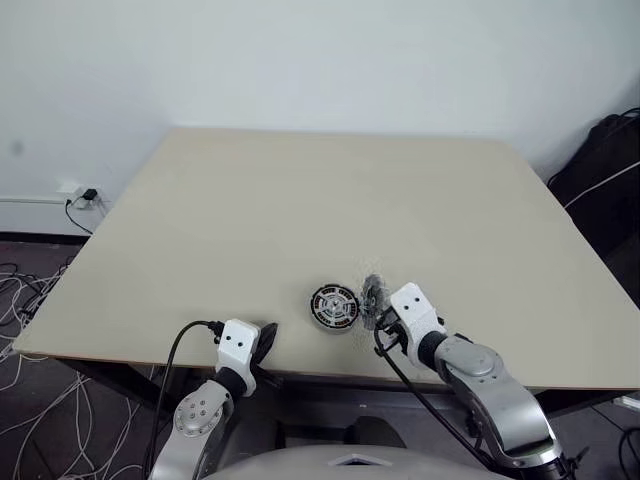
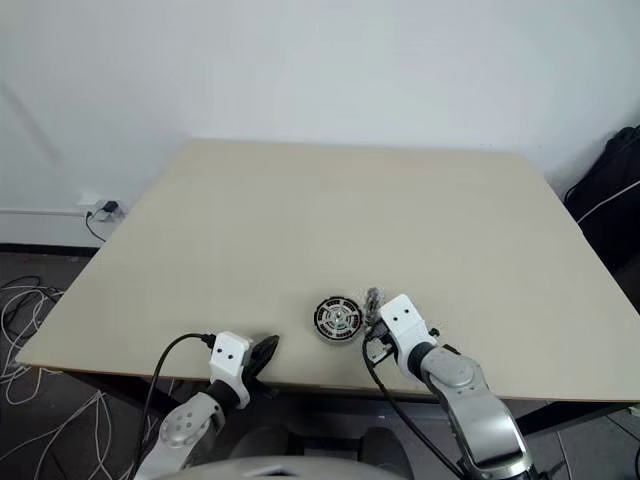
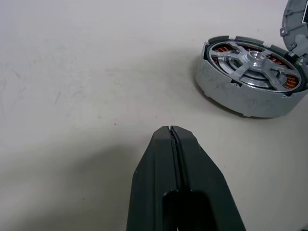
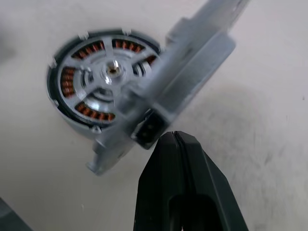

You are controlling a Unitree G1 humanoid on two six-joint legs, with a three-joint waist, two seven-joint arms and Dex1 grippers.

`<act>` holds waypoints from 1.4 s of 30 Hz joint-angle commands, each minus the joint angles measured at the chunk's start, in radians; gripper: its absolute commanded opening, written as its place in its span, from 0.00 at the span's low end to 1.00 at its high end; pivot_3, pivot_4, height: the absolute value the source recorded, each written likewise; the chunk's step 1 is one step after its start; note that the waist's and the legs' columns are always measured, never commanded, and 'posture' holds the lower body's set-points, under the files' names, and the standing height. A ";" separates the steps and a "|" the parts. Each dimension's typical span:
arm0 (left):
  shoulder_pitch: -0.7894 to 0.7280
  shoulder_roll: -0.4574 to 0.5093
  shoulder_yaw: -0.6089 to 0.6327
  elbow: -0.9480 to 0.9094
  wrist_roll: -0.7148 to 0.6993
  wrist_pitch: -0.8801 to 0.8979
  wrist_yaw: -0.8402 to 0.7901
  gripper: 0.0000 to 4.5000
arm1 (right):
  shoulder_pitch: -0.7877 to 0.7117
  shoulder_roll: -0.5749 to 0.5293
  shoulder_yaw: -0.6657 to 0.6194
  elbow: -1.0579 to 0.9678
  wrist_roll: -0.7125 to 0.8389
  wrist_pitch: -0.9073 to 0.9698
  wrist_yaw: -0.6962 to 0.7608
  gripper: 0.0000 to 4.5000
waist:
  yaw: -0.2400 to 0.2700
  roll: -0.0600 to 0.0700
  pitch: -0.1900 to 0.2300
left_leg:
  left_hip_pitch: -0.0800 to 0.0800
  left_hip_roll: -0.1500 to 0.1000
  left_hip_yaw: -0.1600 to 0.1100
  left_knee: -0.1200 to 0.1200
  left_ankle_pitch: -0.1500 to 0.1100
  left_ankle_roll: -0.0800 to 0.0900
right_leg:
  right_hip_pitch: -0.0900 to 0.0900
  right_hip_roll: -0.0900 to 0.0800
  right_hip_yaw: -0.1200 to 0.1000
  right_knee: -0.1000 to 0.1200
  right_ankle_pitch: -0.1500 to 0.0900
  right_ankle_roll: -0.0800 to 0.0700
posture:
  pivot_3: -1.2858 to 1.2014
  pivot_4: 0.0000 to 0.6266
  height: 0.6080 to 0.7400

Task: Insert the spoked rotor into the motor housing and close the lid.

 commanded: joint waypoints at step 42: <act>0.012 0.002 -0.010 -0.136 -0.003 0.073 0.022 0.01 | -0.224 0.051 0.110 0.279 0.167 -0.145 0.145 0.01 | 0.000 -0.001 0.001 | -0.001 0.000 -0.001 0.000 0.000 0.000 | 0.000 -0.002 0.002 0.000 0.001 -0.002 | 0.52 0.00 1.00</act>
